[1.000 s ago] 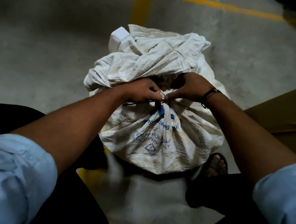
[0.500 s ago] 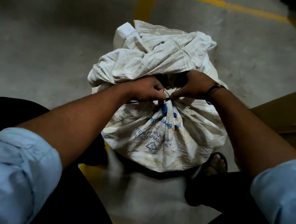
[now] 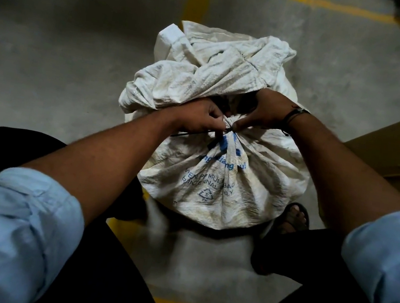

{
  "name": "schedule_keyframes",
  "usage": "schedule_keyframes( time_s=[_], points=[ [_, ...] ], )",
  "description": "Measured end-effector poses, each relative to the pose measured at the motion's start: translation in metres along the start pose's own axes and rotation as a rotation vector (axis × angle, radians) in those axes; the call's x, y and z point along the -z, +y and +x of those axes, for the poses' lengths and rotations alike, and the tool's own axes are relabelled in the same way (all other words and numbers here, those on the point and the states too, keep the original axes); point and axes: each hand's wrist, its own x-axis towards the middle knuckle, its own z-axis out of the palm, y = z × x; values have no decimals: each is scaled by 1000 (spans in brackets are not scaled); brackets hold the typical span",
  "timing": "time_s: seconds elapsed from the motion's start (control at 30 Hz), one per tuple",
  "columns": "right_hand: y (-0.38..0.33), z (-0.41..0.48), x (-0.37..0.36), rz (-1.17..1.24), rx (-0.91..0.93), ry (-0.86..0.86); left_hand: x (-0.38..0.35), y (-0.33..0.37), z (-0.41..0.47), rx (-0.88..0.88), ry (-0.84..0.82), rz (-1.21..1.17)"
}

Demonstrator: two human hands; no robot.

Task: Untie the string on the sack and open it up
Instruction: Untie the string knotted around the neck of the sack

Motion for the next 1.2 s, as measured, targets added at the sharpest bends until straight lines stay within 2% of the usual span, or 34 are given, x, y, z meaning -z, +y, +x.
schedule_keyframes(
  time_s=[0.27, 0.6, 0.77, 0.9, 1.2],
  points=[
    [-11, 1, -8, -85, 19, 39, -1, -1, 1, 24, 4, 28],
    [-18, -4, -15, -76, 133, 83, -4, -4, 5, -12, 20, 37],
    [-4, -7, -11, -44, 104, 75, -5, 5, 5, -75, 18, -57],
    [0, -9, -10, -25, 95, 92, -7, 3, 8, -112, 88, 20],
    [8, -12, -8, 27, 130, 74, -14, -4, 11, -183, 108, 104]
  ],
)
